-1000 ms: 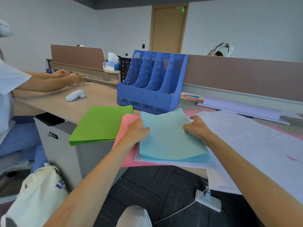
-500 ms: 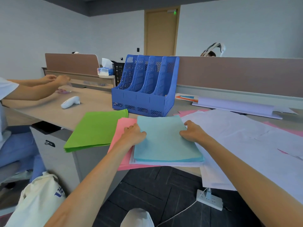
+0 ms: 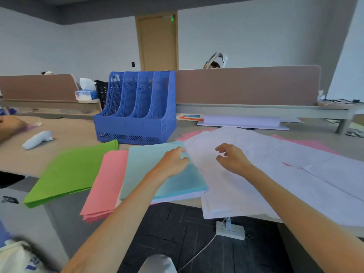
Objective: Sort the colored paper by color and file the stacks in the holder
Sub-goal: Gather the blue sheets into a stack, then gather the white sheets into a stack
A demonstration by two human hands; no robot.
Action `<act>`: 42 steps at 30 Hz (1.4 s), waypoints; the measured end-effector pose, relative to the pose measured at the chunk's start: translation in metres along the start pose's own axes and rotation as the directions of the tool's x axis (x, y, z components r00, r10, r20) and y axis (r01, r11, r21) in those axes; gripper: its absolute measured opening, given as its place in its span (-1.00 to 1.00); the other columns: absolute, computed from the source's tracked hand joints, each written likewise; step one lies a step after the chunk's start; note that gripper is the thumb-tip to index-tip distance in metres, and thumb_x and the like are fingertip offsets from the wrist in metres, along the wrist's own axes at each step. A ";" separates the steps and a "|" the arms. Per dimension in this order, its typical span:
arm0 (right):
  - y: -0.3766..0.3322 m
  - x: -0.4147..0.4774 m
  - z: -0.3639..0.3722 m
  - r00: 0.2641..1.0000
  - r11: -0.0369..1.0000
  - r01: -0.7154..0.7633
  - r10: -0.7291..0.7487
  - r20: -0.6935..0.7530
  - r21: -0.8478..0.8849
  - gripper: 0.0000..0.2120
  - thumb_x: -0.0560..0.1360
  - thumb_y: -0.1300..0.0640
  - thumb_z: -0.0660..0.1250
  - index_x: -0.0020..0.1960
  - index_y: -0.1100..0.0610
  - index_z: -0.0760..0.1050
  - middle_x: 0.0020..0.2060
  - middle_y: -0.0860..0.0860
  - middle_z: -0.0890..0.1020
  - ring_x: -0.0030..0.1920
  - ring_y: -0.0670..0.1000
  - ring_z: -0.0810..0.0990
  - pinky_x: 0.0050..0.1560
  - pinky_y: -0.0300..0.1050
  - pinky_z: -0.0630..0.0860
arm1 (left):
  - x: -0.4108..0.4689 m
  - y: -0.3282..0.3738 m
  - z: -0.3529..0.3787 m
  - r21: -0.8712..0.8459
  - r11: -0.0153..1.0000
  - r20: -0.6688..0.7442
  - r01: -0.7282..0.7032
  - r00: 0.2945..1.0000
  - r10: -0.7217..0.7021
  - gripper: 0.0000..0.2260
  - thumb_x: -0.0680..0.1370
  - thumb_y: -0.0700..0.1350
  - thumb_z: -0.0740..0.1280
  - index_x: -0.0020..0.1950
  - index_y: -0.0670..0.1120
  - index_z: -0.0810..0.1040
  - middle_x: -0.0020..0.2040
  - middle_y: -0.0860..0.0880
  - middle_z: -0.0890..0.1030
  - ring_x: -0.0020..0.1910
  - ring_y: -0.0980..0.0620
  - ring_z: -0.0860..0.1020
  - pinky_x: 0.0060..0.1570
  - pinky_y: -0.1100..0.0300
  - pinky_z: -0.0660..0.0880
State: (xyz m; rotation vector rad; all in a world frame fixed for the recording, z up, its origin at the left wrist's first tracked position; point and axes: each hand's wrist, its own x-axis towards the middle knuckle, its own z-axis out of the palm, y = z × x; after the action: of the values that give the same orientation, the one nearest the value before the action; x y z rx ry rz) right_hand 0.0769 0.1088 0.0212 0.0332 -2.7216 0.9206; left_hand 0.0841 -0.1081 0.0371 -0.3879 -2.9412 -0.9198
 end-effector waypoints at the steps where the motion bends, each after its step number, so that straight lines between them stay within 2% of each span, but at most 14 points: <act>1: 0.010 -0.004 -0.006 1.000 1.000 0.002 -0.002 0.008 -0.012 -0.67 0.51 0.19 0.29 0.27 0.11 0.50 0.21 0.06 0.54 0.18 0.05 0.51 0.18 -0.14 0.41 | 0.004 0.008 0.008 -0.002 1.000 0.015 -0.031 0.999 0.031 -0.61 0.60 -0.09 0.17 0.43 -0.07 0.34 0.46 -0.06 0.36 0.42 -0.03 0.31 0.32 0.14 0.29; 5: 0.047 -0.015 -0.028 0.999 0.995 -0.025 0.028 0.024 -0.092 -0.65 0.53 0.18 0.29 0.31 0.12 0.48 0.25 0.08 0.52 0.28 0.06 0.46 0.20 -0.18 0.35 | 0.021 0.032 0.040 0.074 0.991 0.087 -0.108 0.991 0.102 -0.62 0.58 -0.02 0.21 0.39 -0.06 0.39 0.39 -0.08 0.44 0.33 -0.06 0.42 0.26 0.13 0.36; 9: 0.081 -0.021 -0.038 0.993 0.975 -0.103 0.112 0.033 -0.197 -0.56 0.57 -0.01 0.23 0.41 0.06 0.39 0.40 0.07 0.42 0.41 0.05 0.34 0.39 -0.11 0.26 | 0.038 0.047 0.067 0.397 0.903 0.160 -0.163 0.981 0.106 -0.47 0.58 0.23 0.15 0.33 -0.17 0.38 0.31 -0.22 0.47 0.31 -0.19 0.40 0.26 0.04 0.31; 11: 0.095 -0.026 -0.040 0.986 0.930 -0.090 0.134 0.103 -0.356 -0.48 0.60 -0.17 0.10 0.50 0.01 0.24 0.50 0.01 0.25 0.51 0.04 0.18 0.49 -0.03 0.10 | 0.046 0.053 0.078 0.492 0.854 0.173 -0.170 0.980 0.095 -0.38 0.56 0.32 0.09 0.31 -0.19 0.37 0.32 -0.25 0.45 0.33 -0.18 0.37 0.31 0.02 0.22; 13: 0.103 -0.029 -0.040 0.981 0.867 -0.047 0.135 0.143 -0.497 -0.44 0.62 -0.23 -0.04 0.55 -0.04 0.12 0.54 -0.03 0.14 0.54 0.02 0.07 0.49 0.03 0.01 | 0.052 0.055 0.085 0.488 0.857 0.181 -0.167 0.980 0.088 -0.37 0.56 0.33 0.07 0.32 -0.18 0.36 0.33 -0.27 0.43 0.35 -0.18 0.36 0.34 0.01 0.20; 16: 0.108 -0.024 -0.046 0.978 0.855 -0.060 0.152 0.139 -0.514 -0.45 0.63 -0.22 -0.09 0.56 -0.05 0.07 0.56 -0.04 0.08 0.55 0.01 0.02 0.48 0.04 -0.04 | 0.057 0.062 0.094 0.444 0.878 0.164 -0.181 0.979 0.120 -0.43 0.59 0.26 0.09 0.32 -0.20 0.36 0.33 -0.26 0.43 0.34 -0.20 0.38 0.29 0.02 0.24; 22: 0.116 -0.014 -0.053 0.981 0.851 -0.058 0.146 0.129 -0.522 -0.50 0.64 -0.17 -0.07 0.54 -0.03 0.14 0.53 -0.02 0.17 0.53 0.02 0.10 0.46 0.02 0.05 | 0.057 0.075 0.108 0.409 0.882 0.063 -0.234 0.971 0.229 -0.60 0.64 0.09 0.10 0.24 -0.22 0.38 0.23 -0.22 0.46 0.23 -0.21 0.44 0.15 0.01 0.37; 26: 0.129 -0.002 -0.058 0.982 0.859 -0.066 0.145 0.118 -0.508 -0.53 0.63 -0.17 -0.06 0.49 -0.08 0.22 0.50 -0.03 0.24 0.49 0.07 0.21 0.44 0.04 0.15 | 0.059 0.085 0.111 0.533 0.791 0.027 -0.299 0.941 0.337 -0.76 0.64 -0.08 0.10 0.22 -0.19 0.36 0.14 -0.19 0.51 0.10 -0.20 0.51 -0.13 0.07 0.33; 29: 0.132 0.006 -0.062 0.987 0.833 -0.072 0.140 0.082 -0.549 -0.56 0.60 -0.20 0.00 0.40 -0.10 0.35 0.38 -0.04 0.39 0.38 0.09 0.33 0.30 0.06 0.27 | 0.066 0.099 0.107 0.611 0.727 0.042 -0.314 0.930 0.366 -0.75 0.57 -0.21 0.16 0.24 -0.18 0.34 0.09 -0.18 0.53 0.05 -0.22 0.53 -0.19 0.07 0.29; 31: 0.134 0.007 -0.064 0.995 0.821 -0.064 0.097 0.027 -0.567 -0.56 0.58 -0.23 0.05 0.33 -0.07 0.44 0.28 -0.04 0.48 0.31 0.07 0.39 0.23 0.03 0.31 | 0.075 0.106 0.104 0.609 0.736 0.030 -0.296 0.936 0.351 -0.71 0.53 -0.25 0.18 0.26 -0.17 0.33 0.09 -0.18 0.53 0.04 -0.22 0.53 -0.19 0.09 0.30; 34: 0.143 0.008 -0.066 0.998 0.876 -0.070 0.059 -0.037 -0.477 -0.62 0.56 -0.20 0.14 0.25 -0.07 0.51 0.20 -0.07 0.56 0.25 0.05 0.45 0.25 0.01 0.35 | 0.088 0.112 0.102 0.517 0.825 -0.034 -0.229 0.957 0.287 -0.79 0.53 -0.25 0.20 0.15 -0.16 0.43 0.07 -0.17 0.54 0.03 -0.22 0.53 -0.18 0.10 0.32; 37: 0.151 0.013 -0.072 0.981 0.976 -0.179 0.167 -0.101 -0.121 -0.61 0.57 -0.19 0.17 0.27 -0.03 0.51 0.16 -0.07 0.61 0.23 0.04 0.52 0.27 -0.03 0.40 | 0.093 0.122 0.106 0.354 0.900 -0.086 -0.255 0.949 0.303 -0.86 0.53 -0.16 0.25 0.06 -0.13 0.50 0.00 -0.15 0.56 0.01 -0.22 0.54 -0.19 0.13 0.37; 40: 0.145 0.018 -0.084 0.948 0.898 -0.264 0.310 -0.079 0.351 -0.58 0.56 -0.27 0.13 0.15 0.00 0.55 -0.03 -0.03 0.70 0.08 0.02 0.61 0.18 -0.03 0.44 | 0.089 0.137 0.117 0.093 0.916 0.015 -0.391 0.920 0.391 -0.78 0.52 0.05 0.32 0.10 -0.01 0.55 0.03 -0.06 0.61 0.03 -0.15 0.54 -0.13 0.12 0.41; 42: 0.144 0.020 -0.092 0.928 0.808 -0.283 0.368 -0.066 0.517 -0.59 0.53 -0.27 0.19 -0.07 0.04 0.58 -0.21 -0.01 0.69 -0.16 0.00 0.65 -0.09 -0.06 0.44 | 0.085 0.145 0.119 -0.154 0.918 0.171 -0.366 0.905 0.389 -0.72 0.48 0.24 0.30 0.00 0.09 0.59 -0.05 0.06 0.64 -0.01 -0.02 0.57 -0.05 0.11 0.48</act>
State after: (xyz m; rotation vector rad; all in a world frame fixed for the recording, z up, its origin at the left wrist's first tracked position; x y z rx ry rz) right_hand 0.0652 0.2806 0.0111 -0.4085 -2.2983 1.6329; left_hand 0.0429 0.0933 0.0291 -1.0732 -2.8209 -1.0511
